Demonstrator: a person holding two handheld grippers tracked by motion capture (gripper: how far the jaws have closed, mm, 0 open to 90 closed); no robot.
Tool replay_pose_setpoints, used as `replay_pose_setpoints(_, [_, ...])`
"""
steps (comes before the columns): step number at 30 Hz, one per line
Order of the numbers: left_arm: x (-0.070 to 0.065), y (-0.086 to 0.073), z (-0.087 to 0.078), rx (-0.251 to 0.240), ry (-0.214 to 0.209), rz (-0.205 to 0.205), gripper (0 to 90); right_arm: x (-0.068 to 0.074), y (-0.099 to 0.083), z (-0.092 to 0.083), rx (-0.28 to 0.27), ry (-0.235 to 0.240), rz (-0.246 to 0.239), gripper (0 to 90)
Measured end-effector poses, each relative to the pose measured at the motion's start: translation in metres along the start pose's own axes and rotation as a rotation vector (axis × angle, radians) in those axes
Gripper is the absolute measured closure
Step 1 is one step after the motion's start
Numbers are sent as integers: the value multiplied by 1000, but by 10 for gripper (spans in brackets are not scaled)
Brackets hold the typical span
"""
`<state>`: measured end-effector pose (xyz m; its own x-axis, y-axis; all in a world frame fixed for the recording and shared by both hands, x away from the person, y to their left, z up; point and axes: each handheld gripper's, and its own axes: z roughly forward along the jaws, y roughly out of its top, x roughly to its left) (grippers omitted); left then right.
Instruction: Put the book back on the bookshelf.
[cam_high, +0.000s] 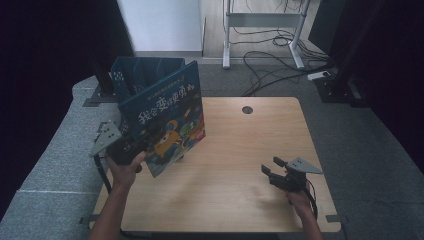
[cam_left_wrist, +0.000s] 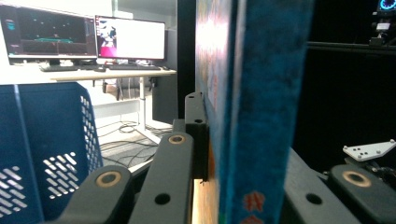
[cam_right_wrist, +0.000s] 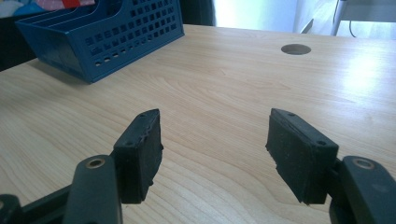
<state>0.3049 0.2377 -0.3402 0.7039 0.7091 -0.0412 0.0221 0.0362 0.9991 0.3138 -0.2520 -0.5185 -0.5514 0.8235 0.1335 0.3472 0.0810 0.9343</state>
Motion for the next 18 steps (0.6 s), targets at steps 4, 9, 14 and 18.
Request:
replay_pose_setpoints(4, [5, 3, -6, -16, 25, -3, 826, 0, -1, 2, 7, 1, 0, 343])
replay_pose_setpoints(9, [12, 5, -13, -27, 53, -9, 826, 0, -1, 1, 9, 1, 1, 343])
replay_pose_setpoints(14, [17, 5, -18, -26, 73, -3, 826, 0, -2, 3, 14, 1, 0, 343])
replay_pose_setpoints(18, [22, 5, -22, -24, 89, -5, 826, 0, -3, 4, 20, 0, 0, 343])
